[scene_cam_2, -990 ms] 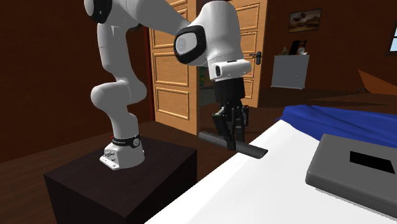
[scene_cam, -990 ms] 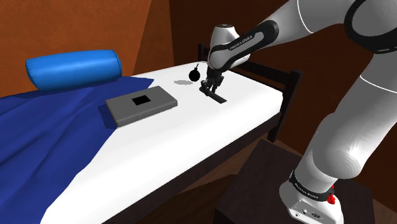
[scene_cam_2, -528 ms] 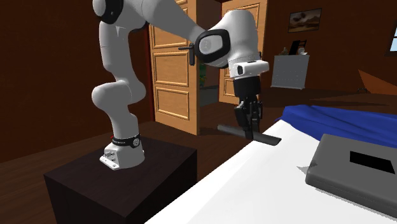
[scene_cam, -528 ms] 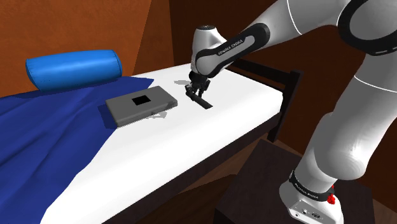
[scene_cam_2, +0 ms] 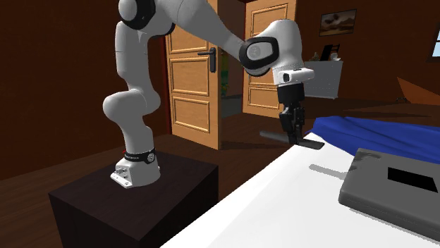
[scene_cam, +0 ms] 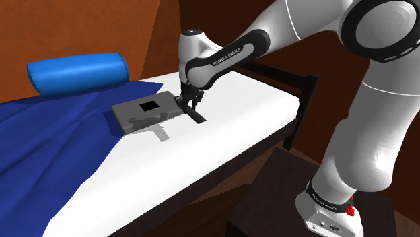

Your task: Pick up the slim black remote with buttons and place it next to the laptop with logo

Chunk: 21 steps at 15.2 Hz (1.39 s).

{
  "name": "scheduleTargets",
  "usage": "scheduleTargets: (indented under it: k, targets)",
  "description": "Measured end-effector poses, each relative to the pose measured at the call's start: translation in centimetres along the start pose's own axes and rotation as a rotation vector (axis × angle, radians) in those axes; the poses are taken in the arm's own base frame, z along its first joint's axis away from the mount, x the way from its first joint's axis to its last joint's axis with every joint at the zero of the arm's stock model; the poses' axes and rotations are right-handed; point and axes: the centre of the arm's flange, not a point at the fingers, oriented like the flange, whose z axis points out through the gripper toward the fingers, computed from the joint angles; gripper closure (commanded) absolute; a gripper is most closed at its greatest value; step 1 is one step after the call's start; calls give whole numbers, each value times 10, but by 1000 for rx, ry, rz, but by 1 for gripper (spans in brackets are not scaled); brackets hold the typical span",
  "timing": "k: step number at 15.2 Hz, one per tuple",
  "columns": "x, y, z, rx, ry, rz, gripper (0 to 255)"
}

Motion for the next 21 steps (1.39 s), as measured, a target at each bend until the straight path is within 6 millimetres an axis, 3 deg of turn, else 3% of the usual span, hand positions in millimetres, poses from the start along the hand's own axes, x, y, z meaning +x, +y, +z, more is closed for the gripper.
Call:
scheduleTargets:
  k: [4, 6, 21]
  targets:
    - [1, -59, -4, 0, 0, 0, 255]
    - [1, -74, 4, 0, 0, 0, 255]
    - [-16, -79, 78, 0, 0, 2, 255]
